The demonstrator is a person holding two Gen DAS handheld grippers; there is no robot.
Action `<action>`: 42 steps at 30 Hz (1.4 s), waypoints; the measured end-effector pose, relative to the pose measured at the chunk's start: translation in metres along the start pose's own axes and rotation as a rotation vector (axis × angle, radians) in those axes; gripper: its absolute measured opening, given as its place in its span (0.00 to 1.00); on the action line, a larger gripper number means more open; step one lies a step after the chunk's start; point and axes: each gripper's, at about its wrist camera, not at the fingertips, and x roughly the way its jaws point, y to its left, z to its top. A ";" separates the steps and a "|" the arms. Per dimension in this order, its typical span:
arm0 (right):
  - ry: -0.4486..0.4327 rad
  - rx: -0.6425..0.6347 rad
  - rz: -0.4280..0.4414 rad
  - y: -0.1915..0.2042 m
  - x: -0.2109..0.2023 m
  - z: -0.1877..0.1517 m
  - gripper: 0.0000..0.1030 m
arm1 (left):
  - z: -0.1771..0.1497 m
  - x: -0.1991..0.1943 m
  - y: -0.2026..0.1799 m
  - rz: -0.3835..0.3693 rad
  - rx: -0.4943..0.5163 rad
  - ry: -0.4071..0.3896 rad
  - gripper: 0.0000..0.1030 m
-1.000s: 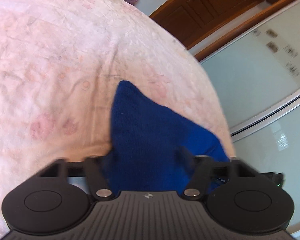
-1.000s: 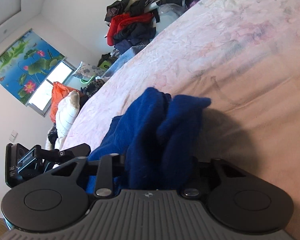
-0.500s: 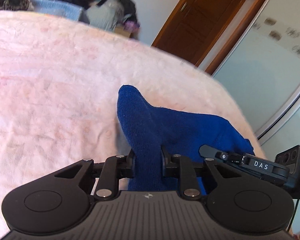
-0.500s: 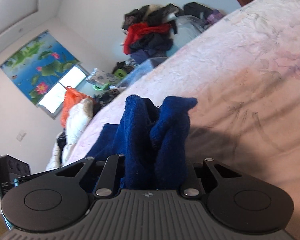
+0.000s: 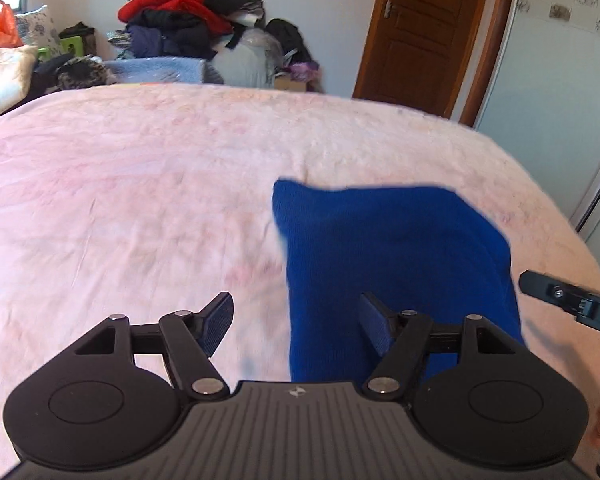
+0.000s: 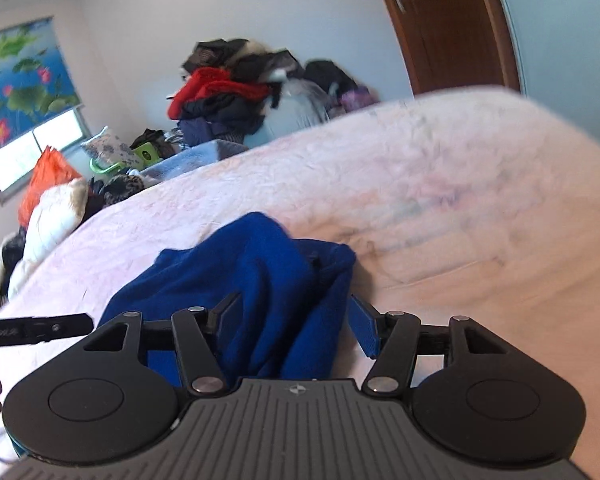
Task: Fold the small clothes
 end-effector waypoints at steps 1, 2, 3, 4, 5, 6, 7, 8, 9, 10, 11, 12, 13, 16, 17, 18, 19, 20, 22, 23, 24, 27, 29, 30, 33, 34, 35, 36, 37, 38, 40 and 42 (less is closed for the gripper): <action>0.000 -0.041 0.022 0.010 -0.007 -0.006 0.59 | -0.010 -0.003 -0.003 0.026 0.006 0.011 0.67; 0.012 -0.085 0.040 0.020 -0.011 -0.012 0.60 | -0.019 -0.005 -0.006 0.042 0.012 0.012 0.67; 0.040 -0.129 0.036 0.028 -0.012 -0.019 0.57 | -0.026 -0.006 -0.008 0.051 0.020 0.008 0.67; 0.073 -0.169 0.009 0.035 -0.009 -0.026 0.59 | -0.033 -0.006 -0.011 0.064 0.040 0.010 0.67; 0.106 -0.194 -0.035 0.038 -0.003 -0.032 0.60 | -0.038 -0.004 -0.014 0.084 0.056 0.019 0.67; 0.138 -0.204 -0.089 0.039 0.004 -0.037 0.60 | -0.041 -0.005 -0.015 0.095 0.059 0.021 0.67; 0.150 -0.195 -0.123 0.037 0.007 -0.041 0.64 | -0.044 -0.008 -0.015 0.098 0.059 0.010 0.67; 0.140 -0.163 -0.125 0.035 0.002 -0.042 0.65 | -0.046 -0.013 -0.017 0.100 0.065 -0.005 0.67; 0.131 -0.126 -0.118 0.034 -0.004 -0.042 0.65 | -0.049 -0.019 -0.020 0.109 0.082 -0.025 0.67; 0.113 -0.093 -0.114 0.035 -0.013 -0.042 0.65 | -0.051 -0.022 -0.022 0.120 0.093 -0.037 0.67; 0.093 -0.068 -0.114 0.037 -0.021 -0.043 0.66 | -0.054 -0.025 -0.024 0.132 0.105 -0.045 0.67; 0.080 -0.049 -0.118 0.038 -0.027 -0.043 0.74 | -0.057 -0.028 -0.026 0.135 0.113 -0.048 0.68; 0.070 -0.035 -0.127 0.039 -0.033 -0.045 0.86 | -0.060 -0.030 -0.027 0.136 0.118 -0.047 0.69; 0.062 -0.053 -0.146 0.047 -0.045 -0.051 0.95 | -0.068 -0.034 -0.029 0.141 0.126 -0.046 0.70; 0.072 -0.064 -0.148 0.049 -0.046 -0.052 0.95 | -0.071 -0.035 -0.030 0.142 0.129 -0.047 0.71; 0.078 -0.068 -0.153 0.051 -0.048 -0.054 0.95 | -0.073 -0.036 -0.030 0.143 0.131 -0.047 0.71; 0.082 -0.067 -0.155 0.052 -0.050 -0.056 0.96 | -0.074 -0.038 -0.030 0.143 0.131 -0.048 0.72; 0.083 -0.063 -0.152 0.053 -0.052 -0.057 0.96 | -0.075 -0.040 -0.030 0.143 0.130 -0.051 0.72; 0.091 -0.054 -0.146 0.054 -0.055 -0.060 0.99 | -0.078 -0.044 -0.029 0.142 0.129 -0.061 0.73; 0.095 -0.051 -0.149 0.054 -0.055 -0.062 0.99 | -0.080 -0.046 -0.028 0.142 0.131 -0.068 0.75; 0.101 -0.049 -0.153 0.055 -0.055 -0.064 0.99 | -0.082 -0.047 -0.028 0.142 0.132 -0.074 0.76; 0.118 -0.052 -0.168 0.056 -0.054 -0.072 0.99 | -0.091 -0.052 -0.025 0.136 0.138 -0.087 0.78; 0.126 -0.081 -0.174 0.057 -0.051 -0.079 0.99 | -0.099 -0.053 -0.023 0.126 0.145 -0.085 0.79; 0.130 -0.099 -0.183 0.058 -0.049 -0.082 0.99 | -0.103 -0.053 -0.022 0.120 0.148 -0.079 0.79; 0.149 -0.161 -0.231 0.063 -0.043 -0.091 0.99 | -0.116 -0.050 -0.020 0.113 0.166 -0.058 0.79; 0.157 -0.185 -0.239 0.065 -0.040 -0.093 1.00 | -0.120 -0.049 -0.019 0.114 0.174 -0.060 0.79; 0.156 -0.211 -0.248 0.068 -0.039 -0.096 0.99 | -0.122 -0.048 -0.018 0.116 0.178 -0.070 0.81; 0.153 -0.232 -0.255 0.070 -0.038 -0.098 1.00 | -0.124 -0.049 -0.017 0.123 0.180 -0.086 0.84; 0.148 -0.244 -0.259 0.073 -0.039 -0.100 1.00 | -0.125 -0.049 -0.017 0.132 0.179 -0.096 0.89; 0.142 -0.247 -0.261 0.074 -0.039 -0.101 1.00 | -0.126 -0.049 -0.016 0.141 0.175 -0.101 0.94; 0.134 -0.234 -0.262 0.072 -0.038 -0.103 1.00 | -0.127 -0.046 -0.015 0.152 0.166 -0.097 1.00; 0.134 -0.214 -0.257 0.070 -0.039 -0.104 1.00 | -0.128 -0.044 -0.013 0.151 0.157 -0.089 1.00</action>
